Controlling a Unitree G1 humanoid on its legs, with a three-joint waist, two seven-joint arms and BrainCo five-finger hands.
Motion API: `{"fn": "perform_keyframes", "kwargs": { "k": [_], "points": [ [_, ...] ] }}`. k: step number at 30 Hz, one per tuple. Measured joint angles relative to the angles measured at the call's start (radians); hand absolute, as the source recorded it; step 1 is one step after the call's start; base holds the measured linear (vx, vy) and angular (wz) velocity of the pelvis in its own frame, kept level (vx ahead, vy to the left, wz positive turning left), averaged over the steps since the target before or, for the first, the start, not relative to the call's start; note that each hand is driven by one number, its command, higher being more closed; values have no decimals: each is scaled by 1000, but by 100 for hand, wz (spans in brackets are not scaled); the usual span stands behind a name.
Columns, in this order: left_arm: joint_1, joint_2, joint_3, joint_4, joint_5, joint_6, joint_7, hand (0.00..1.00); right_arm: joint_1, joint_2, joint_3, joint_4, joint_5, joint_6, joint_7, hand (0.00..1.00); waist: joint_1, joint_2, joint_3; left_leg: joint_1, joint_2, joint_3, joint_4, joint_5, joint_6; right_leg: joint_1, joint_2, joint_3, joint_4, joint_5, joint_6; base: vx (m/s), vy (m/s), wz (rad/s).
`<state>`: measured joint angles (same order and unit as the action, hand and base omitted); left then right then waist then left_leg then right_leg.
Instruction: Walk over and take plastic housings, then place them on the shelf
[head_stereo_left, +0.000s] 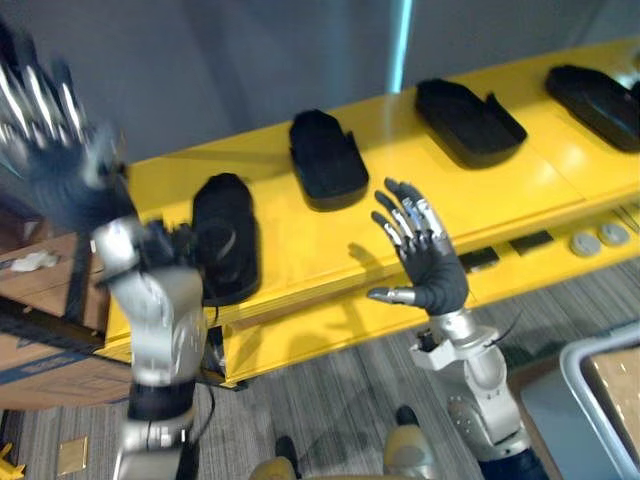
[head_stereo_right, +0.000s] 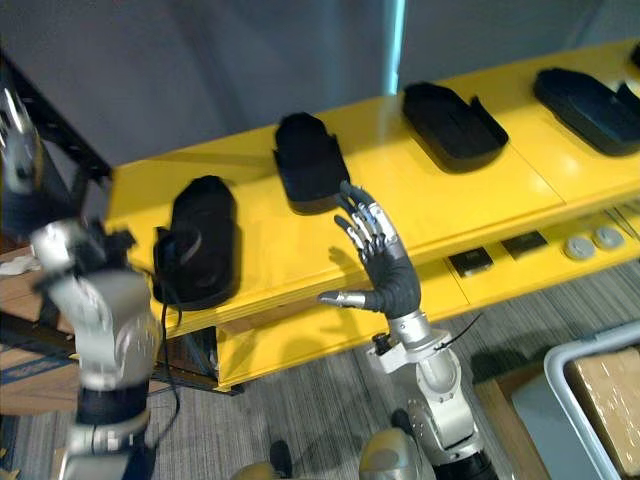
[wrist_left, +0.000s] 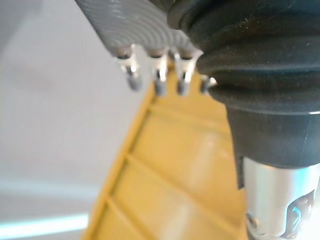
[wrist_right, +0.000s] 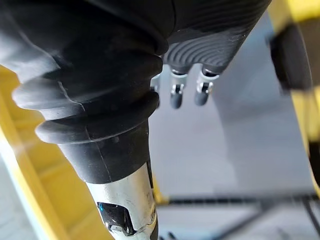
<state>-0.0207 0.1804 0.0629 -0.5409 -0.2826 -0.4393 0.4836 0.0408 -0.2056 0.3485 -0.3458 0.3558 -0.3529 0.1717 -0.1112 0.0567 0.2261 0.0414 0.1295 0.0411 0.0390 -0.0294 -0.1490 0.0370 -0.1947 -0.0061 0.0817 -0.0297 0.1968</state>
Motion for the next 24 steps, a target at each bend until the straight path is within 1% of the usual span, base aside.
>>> {"fn": "perform_keyframes", "kwargs": {
  "k": [2, 4, 5, 6, 7, 8, 9, 10, 11, 12, 13, 14, 16, 17, 18, 19, 20, 21, 24],
  "points": [
    [168, -22, 15, -19, 129, 1, -7, 0, 7, 6, 33, 0, -37, -1, -9, 0, 52, -12, -19, -16, 0, -48, -11, 12, -7, 24, 0, -56, -27, 0, -7, -13, -35, 69],
    [260, -47, 46, -19, 154, 4, -17, 0, 2, 9, 51, 1, -55, -2, -22, 0, 84, -22, -33, -27, -1, -82, -21, 29, -11, 37, 1, -93, -39, 3, -9, 14, -30, 54],
    [309, -64, 63, -14, 179, 19, -12, 0, 0, 13, 60, 5, -55, -6, -27, 100, 104, -30, -39, -31, 0, -96, -33, 40, -13, 40, 2, -110, -42, 4, -11, 36, -25, 35],
    [332, -74, 70, -11, 180, 35, -9, 0, -4, 15, 77, 10, -55, -8, -33, 100, 110, -33, -41, -35, -1, -103, -35, 43, -13, 43, 2, -119, -42, 6, -13, 56, -24, 38],
    [364, -85, 74, 27, 189, 67, -2, 0, -10, 19, 100, 27, -55, -11, -46, 100, 120, -37, -48, -43, -2, -118, -36, 46, -15, 50, 4, -132, -49, 13, -14, 51, -8, 24],
    [393, -93, 75, 92, 224, 104, 11, 0, -21, 20, 141, 57, -56, -14, -63, 100, 133, -42, -53, -43, -2, -118, -37, 46, -15, 53, 5, -133, -55, 14, -14, 47, -4, 17],
    [405, -98, 74, 128, 224, 123, 14, 0, -26, 21, 163, 69, -56, -14, -68, 100, 138, -44, -57, -43, -2, -118, -37, 46, -15, 54, 5, -133, -56, 14, -14, 39, 1, 1],
    [422, -111, 75, 222, 223, 157, 17, 0, -32, 24, 212, 93, -56, -14, -71, 100, 150, -45, -64, -44, -2, -118, -40, 46, -15, 54, 5, -133, -58, 14, -14, 43, 0, 2],
    [431, -117, 74, 332, 216, 187, 11, 0, -40, 24, 263, 112, -57, -12, -85, 100, 155, -49, -67, -44, -1, -119, -47, 48, -16, 53, 5, -134, -60, 14, -14, 42, -1, 3],
    [434, -120, 74, 386, 195, 197, -4, 0, -48, 26, 292, 123, -66, -7, -91, 100, 155, -51, -68, -44, -1, -120, -50, 49, -17, 52, 5, -136, -60, 14, -15, 33, -1, 4],
    [438, -123, 69, 461, 165, 211, -35, 0, -57, 30, 326, 140, -88, 8, -104, 100, 156, -56, -71, -45, -1, -121, -54, 49, -17, 51, 5, -137, -60, 13, -16, 24, -2, 8],
    [453, -129, 48, 531, 175, 222, -95, 0, -67, 42, 360, 174, -96, 23, -124, 100, 158, -64, -75, -45, -1, -126, -62, 51, -17, 52, 5, -145, -59, 10, -21, 28, -8, 17],
    [480, -127, -20, 579, 185, 222, -182, 0, -73, 68, 360, 242, -94, 48, -153, 100, 165, -76, -79, -57, -2, -146, -68, 58, -18, 49, 6, -167, -55, 5, -28, 16, -10, 26],
    [484, -127, -44, 588, 176, 222, -204, 0, -80, 69, 358, 259, -94, 52, -157, 100, 169, -76, -79, -61, -2, -149, -67, 59, -17, 47, 6, -171, -55, 5, -28, 4, -4, 19],
    [486, -126, -85, 624, 161, 222, -249, 0, -97, 70, 353, 290, -95, 54, -167, 100, 176, -77, -75, -64, -3, -154, -68, 62, -18, 47, 6, -176, -52, 5, -29, -12, -2, 12],
    [478, -124, -118, 673, 159, 223, -274, 0, -111, 72, 351, 315, -96, 54, -176, 100, 180, -70, -70, -66, -3, -159, -68, 65, -18, 45, 6, -181, -48, 4, -31, -35, -1, 10],
    [468, -124, -136, 708, 161, 223, -279, 0, -124, 76, 352, 335, -96, 54, -178, 100, 180, -65, -66, -68, -2, -160, -69, 67, -18, 40, 6, -182, -43, 2, -32, -52, -2, 7],
    [449, -120, -154, 747, 151, 223, -291, 0, -144, 85, 353, 354, -97, 55, -194, 100, 180, -53, -56, -78, -1, -161, -69, 73, -18, 29, 7, -183, -38, 2, -32, -44, -2, 1],
    [422, -116, -162, 769, 112, 222, -304, 0, -178, 97, 356, 387, -112, 75, -217, 100, 180, -41, -21, -81, 0, -161, -70, 80, -18, 17, 6, -180, -26, 0, -34, -57, 1, -1]
  ]
}}
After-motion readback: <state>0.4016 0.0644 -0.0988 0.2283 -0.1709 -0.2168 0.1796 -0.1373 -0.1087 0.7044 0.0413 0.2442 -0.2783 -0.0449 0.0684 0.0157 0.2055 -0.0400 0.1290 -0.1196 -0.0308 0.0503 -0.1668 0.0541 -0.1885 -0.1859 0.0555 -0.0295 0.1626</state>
